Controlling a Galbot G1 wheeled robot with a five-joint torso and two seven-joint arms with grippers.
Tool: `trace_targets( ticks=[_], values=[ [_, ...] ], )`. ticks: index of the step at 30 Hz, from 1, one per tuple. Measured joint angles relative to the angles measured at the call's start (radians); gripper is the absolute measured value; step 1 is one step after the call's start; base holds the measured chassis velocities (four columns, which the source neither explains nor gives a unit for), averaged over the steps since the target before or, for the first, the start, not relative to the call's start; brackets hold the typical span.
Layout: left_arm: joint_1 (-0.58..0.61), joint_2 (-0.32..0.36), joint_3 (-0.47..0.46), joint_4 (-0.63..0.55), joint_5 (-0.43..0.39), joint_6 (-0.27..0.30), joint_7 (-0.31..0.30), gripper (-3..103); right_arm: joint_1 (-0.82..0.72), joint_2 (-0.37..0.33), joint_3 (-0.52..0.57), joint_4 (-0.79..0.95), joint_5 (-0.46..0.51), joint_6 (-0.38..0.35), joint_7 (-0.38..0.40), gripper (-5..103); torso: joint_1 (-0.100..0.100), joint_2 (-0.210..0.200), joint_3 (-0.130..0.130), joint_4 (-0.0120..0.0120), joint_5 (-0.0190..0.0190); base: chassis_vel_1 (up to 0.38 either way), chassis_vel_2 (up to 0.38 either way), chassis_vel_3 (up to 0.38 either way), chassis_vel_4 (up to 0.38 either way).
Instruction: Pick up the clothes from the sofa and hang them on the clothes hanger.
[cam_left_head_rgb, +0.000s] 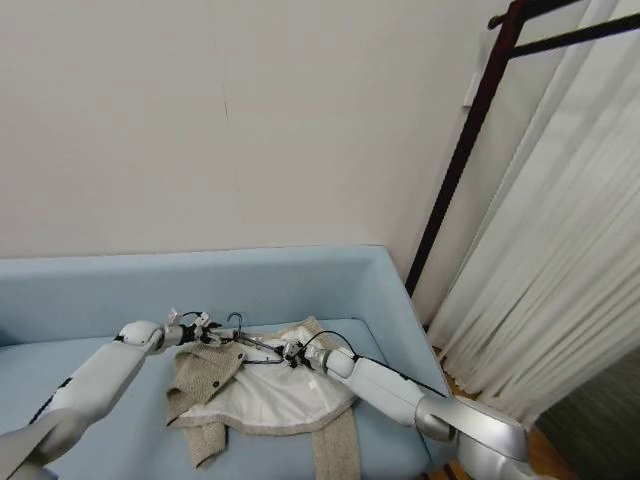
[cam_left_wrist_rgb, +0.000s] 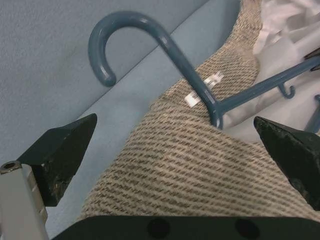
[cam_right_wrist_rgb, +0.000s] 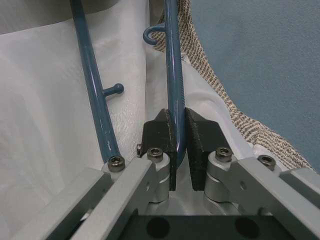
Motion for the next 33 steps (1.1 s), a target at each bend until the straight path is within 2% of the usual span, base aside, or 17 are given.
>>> trace_targets(
  ticks=[4, 12, 16, 19, 20, 22, 25, 29, 31, 33],
  values=[
    [-0.009, -0.009, 0.006, 0.032, 0.036, -0.005, 0.005, 100, 0.004, 0.0, 0.002, -0.005, -0.006, 0.004, 0.0, 6, 0.0, 0.0, 0.0, 0.0002, 0.0001, 0.0, 0.0, 0.0, 0.0],
    [-0.014, -0.014, 0.01, 0.075, 0.086, -0.047, 0.089, 102, 0.012, -0.004, 0.003, -0.005, -0.003, 0.006, 0.001, 6, 0.0, 0.0, 0.0, 0.0004, -0.0001, 0.0, 0.0, 0.0, 0.0],
    [-0.033, -0.025, 0.011, 0.11, 0.091, -0.064, 0.09, 96, 0.014, -0.007, 0.001, 0.004, 0.006, 0.006, 0.0, 6, 0.0, 0.0, 0.0, -0.0001, 0.0, 0.0, 0.0, 0.0, 0.0],
    [-0.042, -0.034, 0.013, 0.132, 0.106, -0.078, 0.09, 80, 0.016, -0.008, 0.001, 0.013, 0.01, 0.006, -0.001, 6, 0.0, 0.0, 0.0, 0.0, -0.0001, 0.0, 0.0, 0.0, 0.0],
    [-0.042, -0.034, 0.013, 0.132, 0.106, -0.078, 0.09, 80, 0.016, -0.008, 0.001, 0.013, 0.01, 0.006, -0.001, 6, 0.0, 0.0, 0.0, 0.0, -0.0001, 0.0, 0.0, 0.0, 0.0],
    [-0.043, -0.043, 0.012, 0.146, 0.119, -0.087, 0.087, 69, 0.02, -0.01, 0.0, 0.025, 0.014, 0.006, -0.001, 6, 0.0, 0.0, 0.0, 0.0001, -0.0001, 0.0, 0.0, 0.0, 0.0],
    [-0.04, -0.049, 0.01, 0.152, 0.131, -0.094, 0.085, 64, 0.024, -0.016, -0.002, 0.038, 0.02, 0.005, -0.001, 6, 0.0, 0.0, 0.0, 0.0, -0.0001, 0.0, 0.0, 0.0, 0.0],
    [-0.031, -0.063, 0.003, 0.168, 0.145, -0.11, 0.08, 42, 0.031, -0.02, -0.003, 0.054, 0.02, 0.004, -0.001, 6, 0.0, 0.0, 0.0, 0.0003, -0.0001, 0.0, 0.0, 0.0, 0.0],
    [-0.03, -0.066, 0.001, 0.169, 0.145, -0.111, 0.079, 42, 0.032, -0.02, -0.003, 0.056, 0.019, 0.004, 0.0, 6, 0.0, 0.0, 0.0, 0.0003, -0.0001, 0.0, 0.0, 0.0, 0.0],
    [-0.031, -0.069, 0.0, 0.17, 0.145, -0.111, 0.077, 32, 0.032, -0.022, -0.003, 0.062, 0.018, 0.003, 0.004, 6, 0.0, 0.0, 0.0, 0.0002, 0.0, 0.0, 0.0, 0.0, 0.0]
  ],
)
